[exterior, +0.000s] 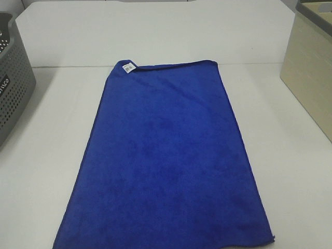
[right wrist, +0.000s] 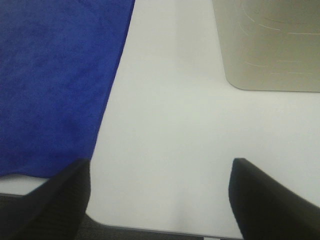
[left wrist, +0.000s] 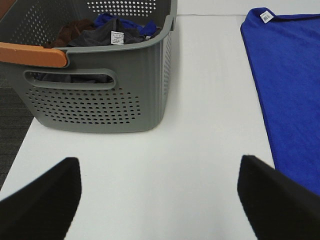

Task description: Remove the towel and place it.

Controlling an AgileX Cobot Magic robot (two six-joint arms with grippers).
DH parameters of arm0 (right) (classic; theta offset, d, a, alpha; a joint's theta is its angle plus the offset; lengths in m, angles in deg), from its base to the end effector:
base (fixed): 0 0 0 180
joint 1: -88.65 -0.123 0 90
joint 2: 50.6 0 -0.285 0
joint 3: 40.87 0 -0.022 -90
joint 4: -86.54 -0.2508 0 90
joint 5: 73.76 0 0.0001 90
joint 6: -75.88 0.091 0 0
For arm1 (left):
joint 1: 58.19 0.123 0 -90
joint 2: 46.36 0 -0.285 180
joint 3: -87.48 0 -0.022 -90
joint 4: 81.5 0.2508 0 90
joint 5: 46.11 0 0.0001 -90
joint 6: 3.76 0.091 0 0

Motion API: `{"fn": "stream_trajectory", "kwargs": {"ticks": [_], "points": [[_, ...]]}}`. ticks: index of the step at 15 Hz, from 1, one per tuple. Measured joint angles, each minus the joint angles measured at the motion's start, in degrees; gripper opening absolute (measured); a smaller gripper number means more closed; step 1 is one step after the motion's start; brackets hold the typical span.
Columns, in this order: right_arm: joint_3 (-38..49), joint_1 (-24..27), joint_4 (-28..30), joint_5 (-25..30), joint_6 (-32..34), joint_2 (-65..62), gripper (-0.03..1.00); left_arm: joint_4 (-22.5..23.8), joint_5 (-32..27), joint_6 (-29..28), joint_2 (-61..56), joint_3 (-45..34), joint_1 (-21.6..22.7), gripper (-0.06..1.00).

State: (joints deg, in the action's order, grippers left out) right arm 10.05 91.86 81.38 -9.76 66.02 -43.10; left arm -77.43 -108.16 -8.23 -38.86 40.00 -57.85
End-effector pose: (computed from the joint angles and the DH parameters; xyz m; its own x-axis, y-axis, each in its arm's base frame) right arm -0.0034 0.0076 0.2617 -0.5276 -0.1023 -0.8433 -0.0828 0.9942 -0.0688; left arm -0.0089 0.0057 0.2809 -0.4503 -0.0472 -0.8916 -0.0820 0.9966 -0.0114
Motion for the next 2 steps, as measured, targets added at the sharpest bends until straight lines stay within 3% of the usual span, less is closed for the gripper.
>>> {"fn": "stream_trajectory", "kwargs": {"ticks": [2], "points": [[0.00,0.00,0.00,0.00,0.00,0.00,0.75,0.00,0.00,0.00,0.00,0.00,0.00,0.80]]}}
